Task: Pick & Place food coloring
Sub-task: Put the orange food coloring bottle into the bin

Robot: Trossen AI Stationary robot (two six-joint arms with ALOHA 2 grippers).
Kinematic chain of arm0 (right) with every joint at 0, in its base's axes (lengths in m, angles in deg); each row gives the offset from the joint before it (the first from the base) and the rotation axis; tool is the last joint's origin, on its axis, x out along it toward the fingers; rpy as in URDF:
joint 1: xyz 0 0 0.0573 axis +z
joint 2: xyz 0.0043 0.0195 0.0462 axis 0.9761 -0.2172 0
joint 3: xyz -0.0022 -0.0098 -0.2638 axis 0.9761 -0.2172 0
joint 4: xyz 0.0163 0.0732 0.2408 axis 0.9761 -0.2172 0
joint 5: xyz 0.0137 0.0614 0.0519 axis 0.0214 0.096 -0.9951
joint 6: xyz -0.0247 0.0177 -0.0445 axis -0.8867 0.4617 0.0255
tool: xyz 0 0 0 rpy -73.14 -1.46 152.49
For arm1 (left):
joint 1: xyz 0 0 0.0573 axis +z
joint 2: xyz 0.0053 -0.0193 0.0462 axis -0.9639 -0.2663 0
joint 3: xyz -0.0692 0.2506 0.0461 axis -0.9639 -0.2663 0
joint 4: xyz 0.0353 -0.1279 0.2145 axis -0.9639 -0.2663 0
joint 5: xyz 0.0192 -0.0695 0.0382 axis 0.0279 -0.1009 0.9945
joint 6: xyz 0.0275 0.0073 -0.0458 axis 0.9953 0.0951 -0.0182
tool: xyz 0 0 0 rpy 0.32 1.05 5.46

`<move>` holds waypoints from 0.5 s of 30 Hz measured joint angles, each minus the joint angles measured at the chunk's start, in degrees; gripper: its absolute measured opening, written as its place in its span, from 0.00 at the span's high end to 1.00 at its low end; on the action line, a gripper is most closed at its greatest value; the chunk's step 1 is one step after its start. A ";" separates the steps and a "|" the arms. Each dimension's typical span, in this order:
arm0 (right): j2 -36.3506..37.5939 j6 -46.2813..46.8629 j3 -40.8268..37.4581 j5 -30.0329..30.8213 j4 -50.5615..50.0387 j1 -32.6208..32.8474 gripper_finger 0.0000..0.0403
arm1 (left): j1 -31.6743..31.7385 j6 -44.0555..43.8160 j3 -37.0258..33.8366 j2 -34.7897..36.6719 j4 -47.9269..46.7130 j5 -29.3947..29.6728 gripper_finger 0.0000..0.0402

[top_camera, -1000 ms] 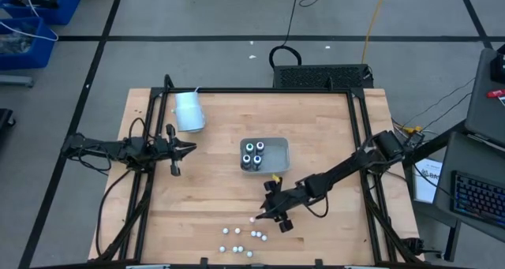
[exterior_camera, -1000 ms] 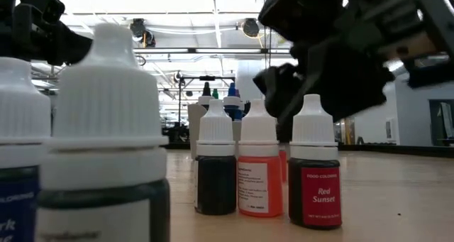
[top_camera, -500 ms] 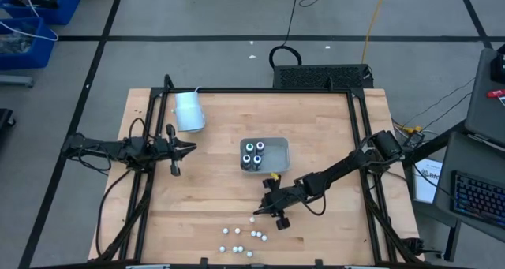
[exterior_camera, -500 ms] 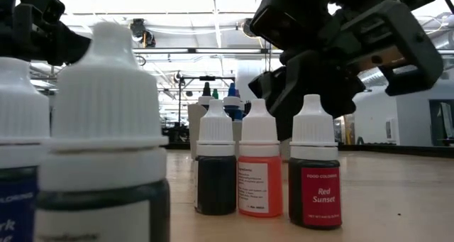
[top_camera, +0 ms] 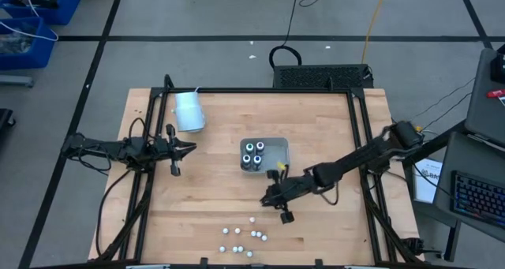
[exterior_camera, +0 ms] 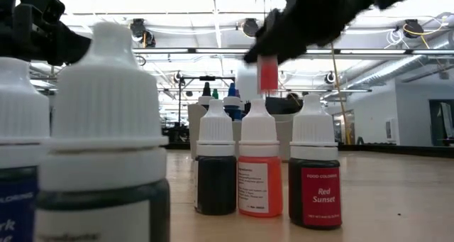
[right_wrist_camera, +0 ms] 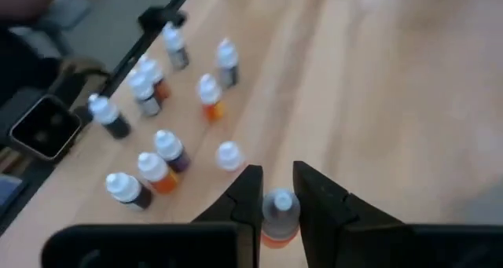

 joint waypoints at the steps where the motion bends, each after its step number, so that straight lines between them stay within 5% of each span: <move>1: 2.09 -0.38 0.00 1.60 -1.03 -0.29 0.89 | 0.02 -0.02 0.00 0.00 0.00 0.00 0.90; 7: 13.76 -3.56 0.00 11.41 -9.84 -3.51 0.89 | 0.00 0.13 0.00 0.00 0.02 0.44 0.90; 15: 19.65 -6.14 -3.61 12.86 -9.58 -13.30 0.89 | 0.01 -0.36 0.00 0.00 0.28 0.52 0.90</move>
